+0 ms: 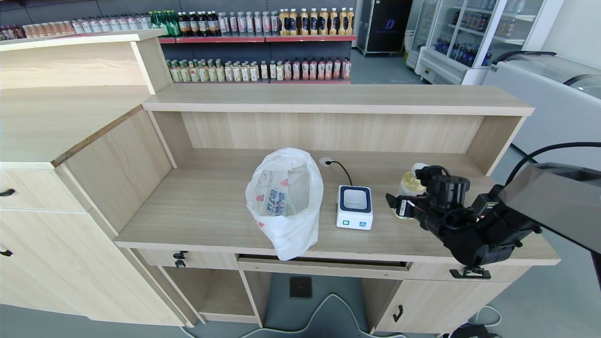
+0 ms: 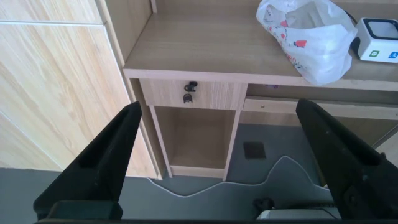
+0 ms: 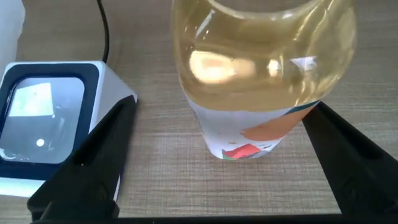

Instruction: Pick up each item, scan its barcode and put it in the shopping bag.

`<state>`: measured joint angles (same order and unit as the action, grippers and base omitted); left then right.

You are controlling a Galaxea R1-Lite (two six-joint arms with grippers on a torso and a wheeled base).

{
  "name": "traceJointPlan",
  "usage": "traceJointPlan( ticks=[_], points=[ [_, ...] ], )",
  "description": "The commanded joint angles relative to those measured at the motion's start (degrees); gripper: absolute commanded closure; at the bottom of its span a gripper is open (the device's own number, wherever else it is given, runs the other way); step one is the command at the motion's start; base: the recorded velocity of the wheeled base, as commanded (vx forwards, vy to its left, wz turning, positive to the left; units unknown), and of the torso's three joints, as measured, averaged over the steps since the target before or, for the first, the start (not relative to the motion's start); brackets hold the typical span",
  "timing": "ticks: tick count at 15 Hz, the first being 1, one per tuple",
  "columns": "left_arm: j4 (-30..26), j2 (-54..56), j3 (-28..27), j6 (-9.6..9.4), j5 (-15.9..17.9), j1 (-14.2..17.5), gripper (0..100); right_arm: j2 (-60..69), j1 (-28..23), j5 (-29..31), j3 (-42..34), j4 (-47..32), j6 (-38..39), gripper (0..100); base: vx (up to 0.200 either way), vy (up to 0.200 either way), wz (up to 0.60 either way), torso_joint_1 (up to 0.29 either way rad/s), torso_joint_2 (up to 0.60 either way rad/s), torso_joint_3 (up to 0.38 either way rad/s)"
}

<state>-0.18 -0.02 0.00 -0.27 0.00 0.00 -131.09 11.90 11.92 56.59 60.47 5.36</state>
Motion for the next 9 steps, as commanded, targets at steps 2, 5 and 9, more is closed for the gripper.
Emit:
traceJointPlan(
  ticks=[2,5,9],
  points=[
    [0.0,0.0,0.0,0.00,0.0,0.0,0,-0.6,-0.3,0.9,0.6,0.5,-2.9,0,0.000,0.000,0.00,0.000,0.00,0.000],
    [0.0,0.0,0.0,0.00,0.0,0.0,0,-2.0,-0.6,0.6,2.8,0.5,-5.5,0,0.000,0.000,0.00,0.000,0.00,0.000],
    [0.0,0.0,0.0,0.00,0.0,0.0,0,-4.4,-0.6,-1.3,5.7,0.5,-8.0,0,0.000,0.000,0.00,0.000,0.00,0.000]
  ],
)
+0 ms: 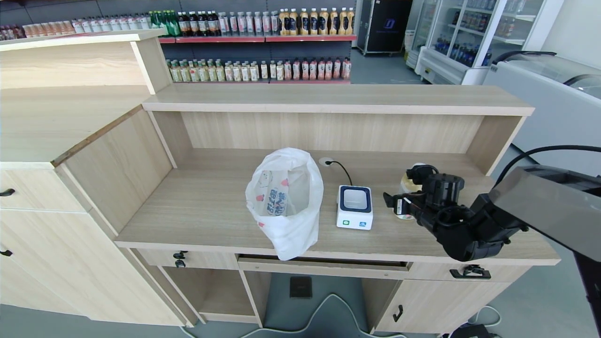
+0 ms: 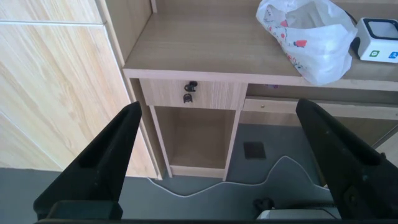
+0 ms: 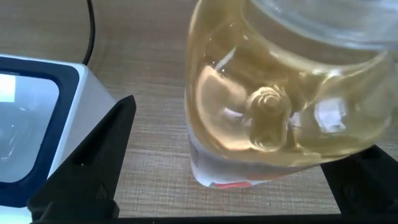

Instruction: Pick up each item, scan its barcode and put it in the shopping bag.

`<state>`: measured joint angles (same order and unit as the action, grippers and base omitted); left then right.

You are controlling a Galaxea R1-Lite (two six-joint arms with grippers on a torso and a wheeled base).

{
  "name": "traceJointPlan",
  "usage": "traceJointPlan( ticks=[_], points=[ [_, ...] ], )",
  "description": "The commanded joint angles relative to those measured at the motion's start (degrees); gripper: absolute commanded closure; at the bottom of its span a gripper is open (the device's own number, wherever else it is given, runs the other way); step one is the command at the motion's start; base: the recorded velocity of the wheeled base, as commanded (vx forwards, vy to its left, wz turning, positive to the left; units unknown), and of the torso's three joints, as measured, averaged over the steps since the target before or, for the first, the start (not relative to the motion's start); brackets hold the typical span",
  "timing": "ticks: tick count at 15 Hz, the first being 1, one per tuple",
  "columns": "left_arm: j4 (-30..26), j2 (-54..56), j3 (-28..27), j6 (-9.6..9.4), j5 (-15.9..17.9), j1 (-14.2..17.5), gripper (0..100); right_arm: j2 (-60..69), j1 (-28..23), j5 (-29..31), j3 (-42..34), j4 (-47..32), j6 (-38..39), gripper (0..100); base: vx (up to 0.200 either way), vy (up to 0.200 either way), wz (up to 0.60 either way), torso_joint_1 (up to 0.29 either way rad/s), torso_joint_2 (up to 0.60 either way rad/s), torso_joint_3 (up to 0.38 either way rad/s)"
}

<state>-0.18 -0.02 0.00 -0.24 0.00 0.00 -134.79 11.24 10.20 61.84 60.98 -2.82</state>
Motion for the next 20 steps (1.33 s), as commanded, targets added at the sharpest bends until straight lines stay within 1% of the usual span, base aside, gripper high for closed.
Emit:
traceJointPlan(
  ticks=[1,3,4,5,8,10,11,13,15,16,17,18,19,20],
  points=[
    [0.0,0.0,0.0,-0.02,0.0,0.0,0,-1.2,-0.2,-1.9,1.2,0.1,-0.8,0,0.000,0.000,0.00,0.000,0.00,0.000],
    [0.0,0.0,0.0,-0.02,0.0,0.0,0,-1.8,-1.5,-5.5,2.0,0.1,-3.0,0,0.000,0.000,0.00,0.000,0.00,0.000],
    [0.0,0.0,0.0,-0.02,0.0,0.0,0,-1.7,-2.5,-8.6,2.0,0.1,-4.0,100,0.000,0.000,0.00,0.000,0.00,0.000],
    [0.0,0.0,0.0,-0.02,0.0,0.0,0,-1.8,-2.9,-10.5,2.3,-0.2,-4.8,100,0.000,0.000,0.00,0.000,0.00,0.000],
    [0.0,0.0,0.0,-0.02,0.0,0.0,0,-2.6,-3.3,-10.9,5.9,-0.7,-6.9,100,0.000,0.000,0.00,0.000,0.00,0.000],
    [0.0,0.0,0.0,-0.02,0.0,0.0,0,-2.3,-3.2,-10.9,7.7,-2.6,-8.8,100,0.000,0.000,0.00,0.000,0.00,0.000],
    [0.0,0.0,0.0,-0.02,0.0,0.0,0,-2.3,-3.3,-10.9,7.4,-2.8,-10.5,100,0.000,0.000,0.00,0.000,0.00,0.000],
    [0.0,0.0,0.0,-0.02,0.0,0.0,0,-1.9,-4.0,-11.2,5.5,-2.7,-11.4,100,0.000,0.000,0.00,0.000,0.00,0.000],
    [0.0,0.0,0.0,-0.02,0.0,0.0,0,-0.7,-4.9,-11.3,3.5,-2.9,-10.9,100,0.000,0.000,0.00,0.000,0.00,0.000],
    [0.0,0.0,0.0,-0.02,0.0,0.0,0,1.8,-4.9,-11.3,3.2,-3.7,-8.5,100,0.000,0.000,0.00,0.000,0.00,0.000],
    [0.0,0.0,0.0,-0.02,0.0,0.0,0,6.1,-4.6,-11.4,3.1,-6.8,-4.1,100,0.000,0.000,0.00,0.000,0.00,0.000],
    [0.0,0.0,0.0,-0.02,0.0,0.0,0,12.8,-4.5,-11.7,2.9,-12.2,1.0,100,0.000,0.000,0.00,0.000,0.00,0.000],
    [0.0,0.0,0.0,-0.02,0.0,0.0,0,18.7,-4.6,-13.2,2.9,-18.4,4.5,100,0.000,0.000,0.00,0.000,0.00,0.000],
    [0.0,0.0,0.0,-0.02,0.0,0.0,0,29.8,-5.1,-17.6,2.9,-29.9,10.2,100,0.000,0.000,0.00,0.000,0.00,0.000]
  ],
)
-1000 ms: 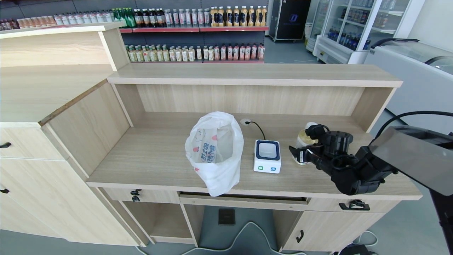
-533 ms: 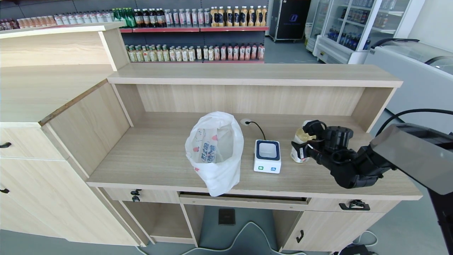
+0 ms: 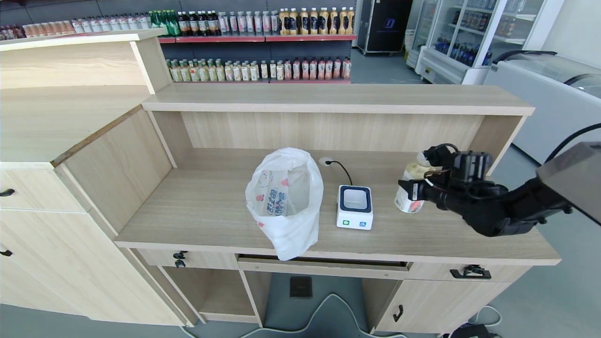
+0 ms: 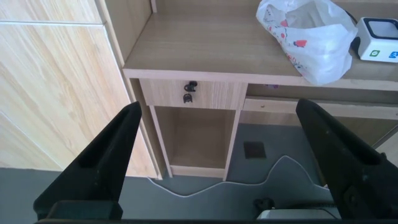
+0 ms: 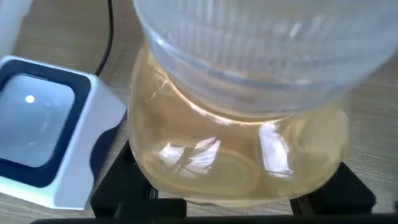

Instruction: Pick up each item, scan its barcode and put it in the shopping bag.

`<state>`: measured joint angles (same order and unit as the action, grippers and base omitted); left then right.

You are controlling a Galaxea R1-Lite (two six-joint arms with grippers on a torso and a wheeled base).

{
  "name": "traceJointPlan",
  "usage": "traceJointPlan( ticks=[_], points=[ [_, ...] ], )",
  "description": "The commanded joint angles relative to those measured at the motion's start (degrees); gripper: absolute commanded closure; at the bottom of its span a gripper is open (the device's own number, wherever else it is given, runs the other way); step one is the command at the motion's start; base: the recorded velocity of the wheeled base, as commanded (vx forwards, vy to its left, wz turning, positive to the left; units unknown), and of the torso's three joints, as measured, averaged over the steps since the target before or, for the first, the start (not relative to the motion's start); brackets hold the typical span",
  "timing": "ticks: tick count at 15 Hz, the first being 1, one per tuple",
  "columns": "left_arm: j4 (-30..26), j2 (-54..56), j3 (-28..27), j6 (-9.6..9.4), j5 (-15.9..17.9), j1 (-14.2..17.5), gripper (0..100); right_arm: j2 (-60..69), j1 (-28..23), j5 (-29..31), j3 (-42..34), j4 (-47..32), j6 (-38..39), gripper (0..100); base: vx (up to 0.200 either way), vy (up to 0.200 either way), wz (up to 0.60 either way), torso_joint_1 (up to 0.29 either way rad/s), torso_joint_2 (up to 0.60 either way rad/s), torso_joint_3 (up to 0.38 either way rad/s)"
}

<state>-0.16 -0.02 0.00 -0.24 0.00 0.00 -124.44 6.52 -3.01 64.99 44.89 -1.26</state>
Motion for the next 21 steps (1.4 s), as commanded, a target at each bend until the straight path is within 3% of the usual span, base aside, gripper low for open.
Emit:
traceJointPlan(
  ticks=[1,2,3,5,9,12,14,21],
  points=[
    [0.0,0.0,0.0,-0.02,0.0,0.0,0,27.1,-0.7,-8.9,-0.2,-22.1,13.2,100,0.000,0.000,0.00,0.000,0.00,0.000],
    [0.0,0.0,0.0,-0.02,0.0,0.0,0,30.1,-0.7,-10.9,0.0,-25.6,15.1,100,0.000,0.000,0.00,0.000,0.00,0.000],
    [0.0,0.0,0.0,-0.02,0.0,0.0,0,37.8,-0.7,-16.3,0.0,-34.5,18.8,100,0.000,0.000,0.00,0.000,0.00,0.000],
    [0.0,0.0,0.0,-0.02,0.0,0.0,0,43.6,-0.7,-27.7,-1.6,-40.7,19.9,100,0.000,0.000,0.00,0.000,0.00,0.000],
    [0.0,0.0,0.0,-0.02,0.0,0.0,0,48.2,1.7,-47.0,-7.1,-37.0,20.2,100,0.000,0.000,0.00,0.000,0.00,0.000],
    [0.0,0.0,0.0,-0.02,0.0,0.0,0,48.3,5.3,-53.6,-8.3,-32.8,20.2,100,0.000,0.000,0.00,0.000,0.00,0.000],
    [0.0,0.0,0.0,-0.02,0.0,0.0,0,50.1,5.4,-61.1,-9.1,-33.0,19.8,100,0.000,0.000,0.00,0.000,0.00,0.000],
    [0.0,0.0,0.0,-0.02,0.0,0.0,0,57.6,13.0,-60.8,-15.6,-33.8,19.7,100,0.000,0.000,0.00,0.000,0.00,0.000]
  ],
)
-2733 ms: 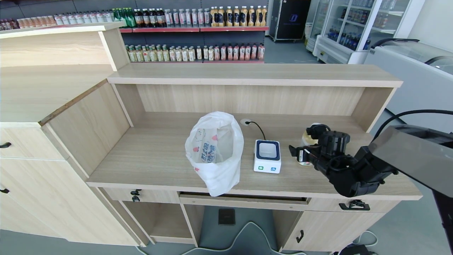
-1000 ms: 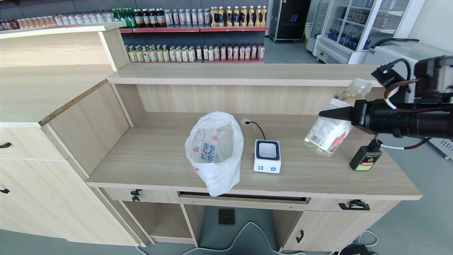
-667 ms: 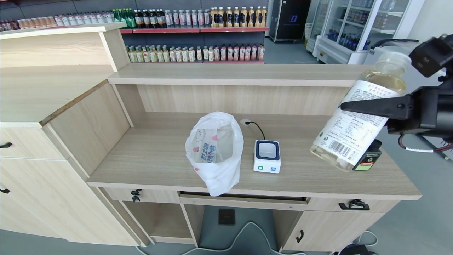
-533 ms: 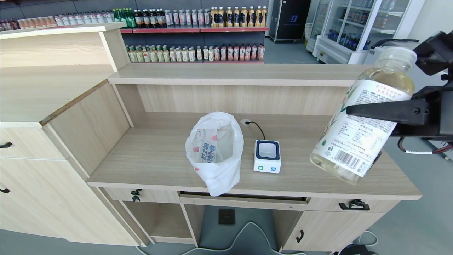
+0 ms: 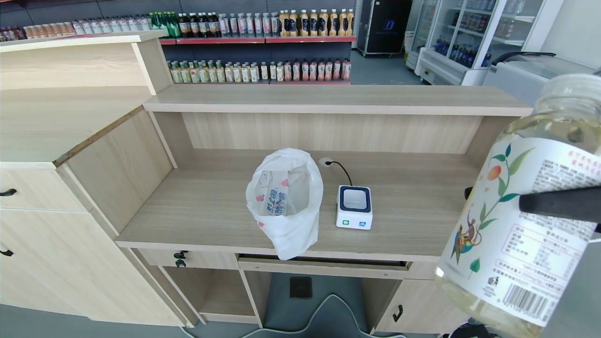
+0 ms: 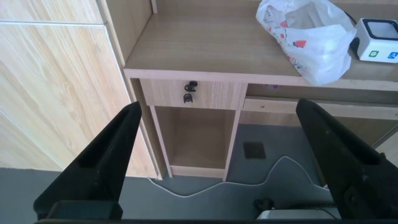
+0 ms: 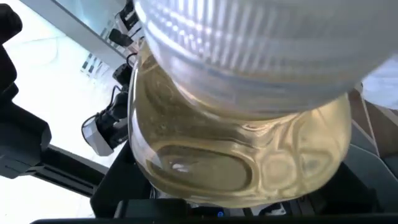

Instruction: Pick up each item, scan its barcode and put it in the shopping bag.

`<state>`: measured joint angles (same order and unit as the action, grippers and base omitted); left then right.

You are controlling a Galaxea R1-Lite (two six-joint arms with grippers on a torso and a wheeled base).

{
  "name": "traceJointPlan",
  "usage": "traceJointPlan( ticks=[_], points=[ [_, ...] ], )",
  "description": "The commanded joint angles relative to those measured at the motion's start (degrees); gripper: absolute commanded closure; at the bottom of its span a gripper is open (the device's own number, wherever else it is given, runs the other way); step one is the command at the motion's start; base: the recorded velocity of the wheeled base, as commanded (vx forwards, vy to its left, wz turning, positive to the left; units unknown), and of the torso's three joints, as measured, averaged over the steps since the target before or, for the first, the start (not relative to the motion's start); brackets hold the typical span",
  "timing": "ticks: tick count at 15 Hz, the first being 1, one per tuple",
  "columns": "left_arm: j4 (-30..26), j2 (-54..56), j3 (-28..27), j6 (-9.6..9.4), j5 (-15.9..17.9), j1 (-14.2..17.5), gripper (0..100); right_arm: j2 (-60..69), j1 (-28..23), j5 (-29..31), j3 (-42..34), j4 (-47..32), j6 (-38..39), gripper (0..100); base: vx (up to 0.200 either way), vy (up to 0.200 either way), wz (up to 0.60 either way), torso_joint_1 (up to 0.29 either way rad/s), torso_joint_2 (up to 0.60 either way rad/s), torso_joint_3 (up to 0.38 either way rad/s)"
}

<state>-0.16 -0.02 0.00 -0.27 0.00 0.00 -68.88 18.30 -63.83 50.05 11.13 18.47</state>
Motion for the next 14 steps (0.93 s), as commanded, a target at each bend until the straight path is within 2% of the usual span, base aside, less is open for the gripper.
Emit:
traceJointPlan(
  ticks=[1,6,14],
  points=[
    [0.0,0.0,0.0,0.00,0.0,0.0,0,2.6,2.9,1.3,-1.4,-0.3,-0.4,100,0.000,0.000,0.00,0.000,0.00,0.000],
    [0.0,0.0,0.0,0.00,0.0,0.0,0,-1.7,3.9,2.7,-1.2,-4.4,-11.9,100,0.000,0.000,0.00,0.000,0.00,0.000],
    [0.0,0.0,0.0,0.00,0.0,0.0,0,-2.6,5.1,2.1,0.0,-7.5,-12.1,100,0.000,0.000,0.00,0.000,0.00,0.000]
  ],
)
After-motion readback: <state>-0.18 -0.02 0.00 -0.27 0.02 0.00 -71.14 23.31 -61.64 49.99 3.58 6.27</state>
